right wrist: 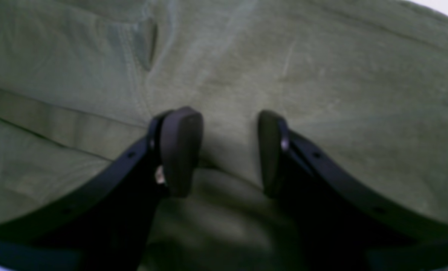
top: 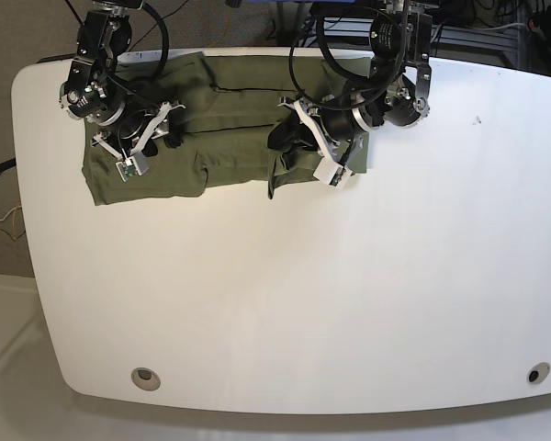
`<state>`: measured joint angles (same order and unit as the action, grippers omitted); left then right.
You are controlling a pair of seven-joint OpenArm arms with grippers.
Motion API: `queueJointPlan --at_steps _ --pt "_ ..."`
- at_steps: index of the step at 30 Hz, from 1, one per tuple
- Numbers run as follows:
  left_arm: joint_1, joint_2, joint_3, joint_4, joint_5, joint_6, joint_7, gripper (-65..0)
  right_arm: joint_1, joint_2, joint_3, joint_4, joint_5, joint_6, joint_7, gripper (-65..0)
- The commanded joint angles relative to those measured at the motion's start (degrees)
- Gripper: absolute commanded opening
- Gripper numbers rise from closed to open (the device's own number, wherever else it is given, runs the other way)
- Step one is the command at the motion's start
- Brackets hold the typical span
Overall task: Fold the T-shirt properly
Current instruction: 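Drag the gripped strip end with the left gripper toward the right gripper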
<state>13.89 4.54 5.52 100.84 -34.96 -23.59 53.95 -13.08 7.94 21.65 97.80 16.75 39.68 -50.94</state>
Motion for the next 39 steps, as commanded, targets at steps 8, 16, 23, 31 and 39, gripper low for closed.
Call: queueJointPlan --at_steps 8,16,23,31,39 --pt "-0.49 0.02 2.37 2.40 -0.95 0.61 -2.16 -51.4 0.32 0.38 0.02 0.87 0.30 0.32 -0.26 -37.3" --pt "-1.33 0.14 4.22 2.25 -2.10 1.83 -1.11 -34.1 0.11 0.36 -0.03 0.63 0.32 0.32 -0.83 -37.3" --pt "-2.17 0.77 3.18 2.20 -3.56 1.53 -0.91 -52.3 0.04 0.47 -0.01 0.64 0.22 0.32 -0.72 -37.4" --pt "-1.98 0.54 3.53 2.34 -3.14 1.55 -1.00 -65.0 0.13 0.39 -0.32 0.55 0.27 0.32 -0.67 -37.3" --pt "-1.80 -0.01 3.35 3.12 -2.91 1.62 -1.01 -53.2 0.16 0.47 -0.31 0.54 0.22 0.32 -0.76 -37.3"
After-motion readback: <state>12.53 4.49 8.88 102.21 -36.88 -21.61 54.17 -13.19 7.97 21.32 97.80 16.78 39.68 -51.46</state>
